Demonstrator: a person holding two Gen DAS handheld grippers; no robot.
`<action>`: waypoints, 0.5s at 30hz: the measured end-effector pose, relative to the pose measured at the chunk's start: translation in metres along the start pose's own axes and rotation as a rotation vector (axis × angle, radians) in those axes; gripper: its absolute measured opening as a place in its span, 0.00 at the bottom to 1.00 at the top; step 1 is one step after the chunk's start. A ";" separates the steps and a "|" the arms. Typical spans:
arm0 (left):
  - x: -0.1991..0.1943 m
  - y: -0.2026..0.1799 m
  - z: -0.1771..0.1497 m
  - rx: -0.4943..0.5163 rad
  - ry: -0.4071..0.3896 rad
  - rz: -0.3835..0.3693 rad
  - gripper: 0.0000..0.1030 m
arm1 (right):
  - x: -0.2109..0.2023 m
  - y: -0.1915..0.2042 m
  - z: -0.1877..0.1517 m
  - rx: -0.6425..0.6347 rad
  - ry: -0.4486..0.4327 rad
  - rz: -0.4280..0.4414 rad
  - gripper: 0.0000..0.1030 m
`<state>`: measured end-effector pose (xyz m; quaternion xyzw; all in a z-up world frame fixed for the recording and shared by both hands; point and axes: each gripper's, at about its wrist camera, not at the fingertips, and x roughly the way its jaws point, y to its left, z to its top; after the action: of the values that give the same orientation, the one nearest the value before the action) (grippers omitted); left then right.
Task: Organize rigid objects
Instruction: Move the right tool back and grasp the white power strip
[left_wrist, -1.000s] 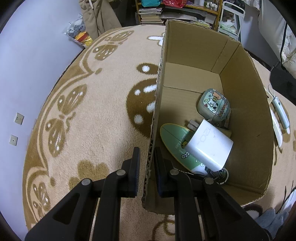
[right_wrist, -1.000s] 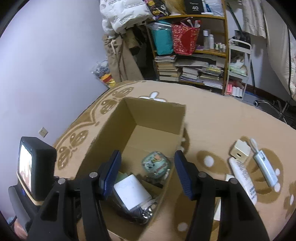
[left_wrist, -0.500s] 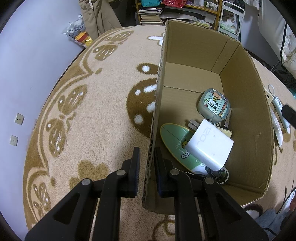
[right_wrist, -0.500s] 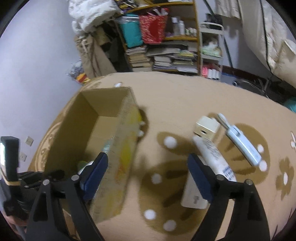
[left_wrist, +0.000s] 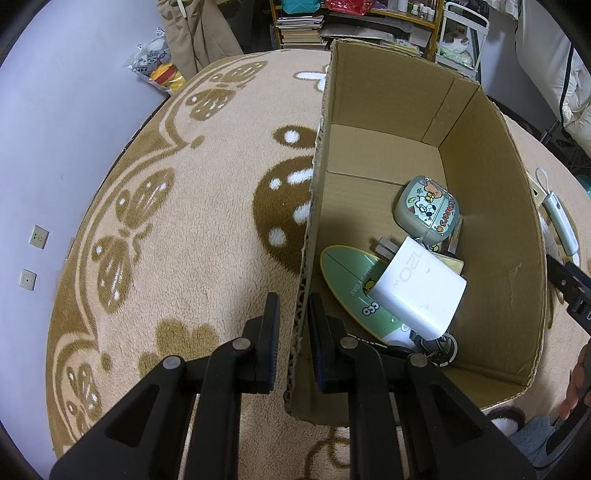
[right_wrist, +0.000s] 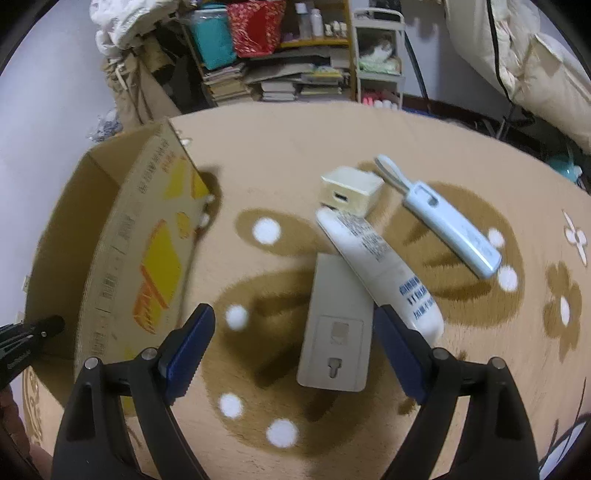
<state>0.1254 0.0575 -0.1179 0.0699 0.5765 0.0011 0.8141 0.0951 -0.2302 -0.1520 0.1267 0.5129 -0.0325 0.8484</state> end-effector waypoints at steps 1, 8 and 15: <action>0.000 0.000 0.000 0.000 0.000 0.000 0.15 | 0.002 -0.003 -0.001 0.011 0.009 0.001 0.90; -0.001 0.000 0.000 -0.001 0.000 0.001 0.15 | 0.018 -0.025 -0.013 0.110 0.051 0.007 0.90; -0.001 0.001 -0.001 0.002 -0.001 0.001 0.15 | 0.024 -0.024 -0.019 0.106 0.075 0.018 0.80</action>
<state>0.1247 0.0581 -0.1172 0.0707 0.5761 0.0008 0.8143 0.0855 -0.2473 -0.1855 0.1772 0.5407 -0.0472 0.8210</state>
